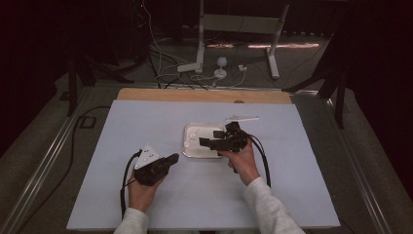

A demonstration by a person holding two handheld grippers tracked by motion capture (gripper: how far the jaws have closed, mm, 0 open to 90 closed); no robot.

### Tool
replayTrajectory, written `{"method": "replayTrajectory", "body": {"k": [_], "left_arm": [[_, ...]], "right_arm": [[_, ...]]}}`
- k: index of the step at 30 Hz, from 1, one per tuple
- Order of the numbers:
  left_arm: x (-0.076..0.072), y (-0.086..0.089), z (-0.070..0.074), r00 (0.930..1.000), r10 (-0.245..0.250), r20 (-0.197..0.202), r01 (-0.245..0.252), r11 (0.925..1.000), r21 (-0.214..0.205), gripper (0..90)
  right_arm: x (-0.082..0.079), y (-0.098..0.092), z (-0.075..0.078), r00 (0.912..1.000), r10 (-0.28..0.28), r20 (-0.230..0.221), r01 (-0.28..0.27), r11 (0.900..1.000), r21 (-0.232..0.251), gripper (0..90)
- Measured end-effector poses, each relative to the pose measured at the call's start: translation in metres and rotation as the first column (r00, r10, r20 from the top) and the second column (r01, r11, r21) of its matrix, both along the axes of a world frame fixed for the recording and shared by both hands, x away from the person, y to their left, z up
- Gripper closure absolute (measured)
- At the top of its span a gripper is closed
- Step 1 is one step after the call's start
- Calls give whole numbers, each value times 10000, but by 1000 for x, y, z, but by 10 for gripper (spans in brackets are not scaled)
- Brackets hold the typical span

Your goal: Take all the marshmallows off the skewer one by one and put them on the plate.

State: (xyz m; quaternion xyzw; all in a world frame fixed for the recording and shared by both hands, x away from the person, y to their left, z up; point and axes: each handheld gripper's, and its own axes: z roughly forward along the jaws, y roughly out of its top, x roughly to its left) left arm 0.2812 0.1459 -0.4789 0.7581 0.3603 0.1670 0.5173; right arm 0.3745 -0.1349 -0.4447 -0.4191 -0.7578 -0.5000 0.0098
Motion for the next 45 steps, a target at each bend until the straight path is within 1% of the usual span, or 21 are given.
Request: {"method": "replayTrajectory", "body": {"k": [6,9,11,13,15,17,18,20,22,23,24,25,26,27,28,29,30,33,36,38,45], "left_arm": [[0,-2,0,10000,-45,18,45,10000,-13,898],[-1,-2,0,9999,-111,49,112,9999,-25,898],[-1,-3,0,9998,-164,67,165,9999,-27,898],[-1,-3,0,9997,-220,102,220,9998,-33,898],[-1,-3,0,9996,-257,113,257,9997,-32,898],[-1,-4,0,9995,-309,111,309,9995,-19,898],[-1,-5,0,9994,-331,135,331,9994,-28,898],[-2,-6,0,9992,-351,168,352,9994,-75,898],[-2,-6,0,9992,-349,211,351,9994,-57,898],[-2,-6,0,9992,-360,198,361,9993,-50,898],[-2,-6,0,9992,-351,210,352,9994,-52,898],[-3,-6,0,9991,-348,229,349,9994,-35,898],[-3,-6,0,9991,-351,241,351,9994,-26,898],[-3,-6,0,9991,-341,254,342,9994,-22,898],[-3,-6,0,9991,-348,256,349,9994,-19,898],[-3,-6,-1,9990,-369,242,370,9993,-25,898],[-3,-7,-1,9990,-391,227,391,9992,-16,898],[-2,-8,-2,9987,-462,219,461,9989,27,900],[-2,-8,-1,9982,-526,285,527,9986,-44,900],[-3,-8,-1,9978,-576,335,578,9983,-42,900],[-3,-6,0,9971,-616,444,623,9980,-136,900]], "right_arm": [[-2,9,0,9994,345,-30,-344,9992,192,157],[-2,12,-1,9991,389,-160,-383,9986,368,183],[-1,15,-1,9992,369,-133,-363,9985,418,211],[-1,16,-2,9989,436,-154,-427,9975,555,288],[-1,17,-2,9994,310,-175,-296,9967,750,408],[0,16,-2,9985,387,-378,-338,9918,1231,575],[0,16,-2,9978,481,-452,-412,9889,1431,611],[0,18,-1,9972,559,-496,-482,9881,1459,614],[0,20,-3,9957,673,-642,-577,9882,1418,570],[1,20,-4,9942,675,-841,-544,9873,1496,569],[1,20,-4,9942,675,-841,-544,9873,1496,569],[1,20,-5,9929,681,-971,-525,9865,1549,572],[2,20,-6,9891,696,-1295,-468,9841,1716,579],[2,20,-6,9891,696,-1295,-468,9841,1716,579],[3,21,-7,9871,732,-1426,-471,9828,1785,592],[4,21,-7,9819,943,-1644,-602,9777,2010,675],[4,21,-7,9819,943,-1644,-602,9777,2010,675],[2,21,-5,9838,1037,-1460,-743,9782,1938,739],[0,19,-2,9872,921,-1306,-657,9789,1937,773],[0,19,1,9887,893,-1201,-657,9800,1879,781],[3,16,11,9899,863,-1124,-641,9801,1881,792]]}}
